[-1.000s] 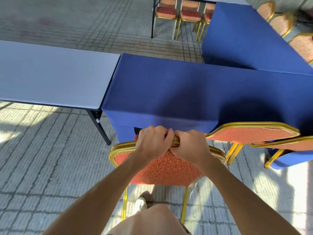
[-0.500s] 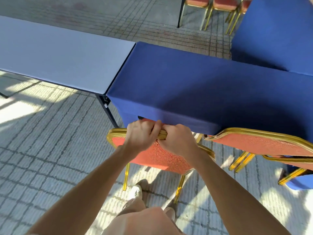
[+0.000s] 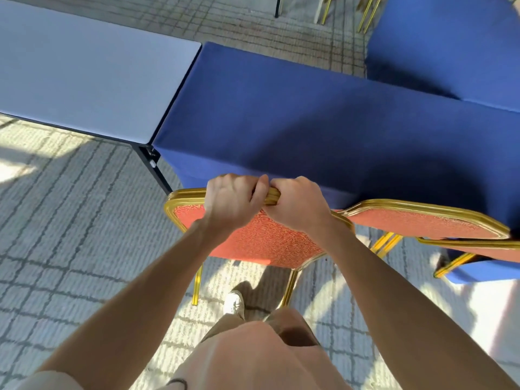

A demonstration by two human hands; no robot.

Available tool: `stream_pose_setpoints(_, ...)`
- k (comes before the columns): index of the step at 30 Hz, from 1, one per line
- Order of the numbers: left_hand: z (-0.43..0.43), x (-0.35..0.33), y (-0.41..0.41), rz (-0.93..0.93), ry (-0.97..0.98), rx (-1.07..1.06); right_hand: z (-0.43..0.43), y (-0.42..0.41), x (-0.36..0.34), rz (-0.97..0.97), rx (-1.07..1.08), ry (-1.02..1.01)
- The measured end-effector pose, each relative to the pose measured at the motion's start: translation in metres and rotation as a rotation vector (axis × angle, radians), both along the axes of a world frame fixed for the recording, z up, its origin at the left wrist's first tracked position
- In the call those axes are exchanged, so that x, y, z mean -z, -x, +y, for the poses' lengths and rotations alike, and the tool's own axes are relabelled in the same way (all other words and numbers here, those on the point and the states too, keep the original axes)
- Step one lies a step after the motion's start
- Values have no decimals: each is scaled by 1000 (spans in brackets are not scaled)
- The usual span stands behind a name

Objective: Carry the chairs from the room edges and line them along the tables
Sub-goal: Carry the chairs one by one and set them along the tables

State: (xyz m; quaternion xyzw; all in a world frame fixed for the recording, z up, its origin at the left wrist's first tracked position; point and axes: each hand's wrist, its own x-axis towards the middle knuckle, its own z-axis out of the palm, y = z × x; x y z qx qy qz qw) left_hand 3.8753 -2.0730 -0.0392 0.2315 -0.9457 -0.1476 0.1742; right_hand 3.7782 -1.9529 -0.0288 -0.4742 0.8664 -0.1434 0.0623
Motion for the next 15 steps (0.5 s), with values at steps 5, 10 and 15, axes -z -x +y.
stream_pose_setpoints(5, 3, -1, 3, 2, 38, 31, 5, 1, -3, 25, 18, -21)
stream_pose_setpoints(10, 2, 1, -2, 50, 17, 71, 4, -7, 0, 30, 43, -10)
stream_pose_setpoints(15, 10, 9, 2, 87, -25, 76, 13, -7, 5, 56, 99, -22)
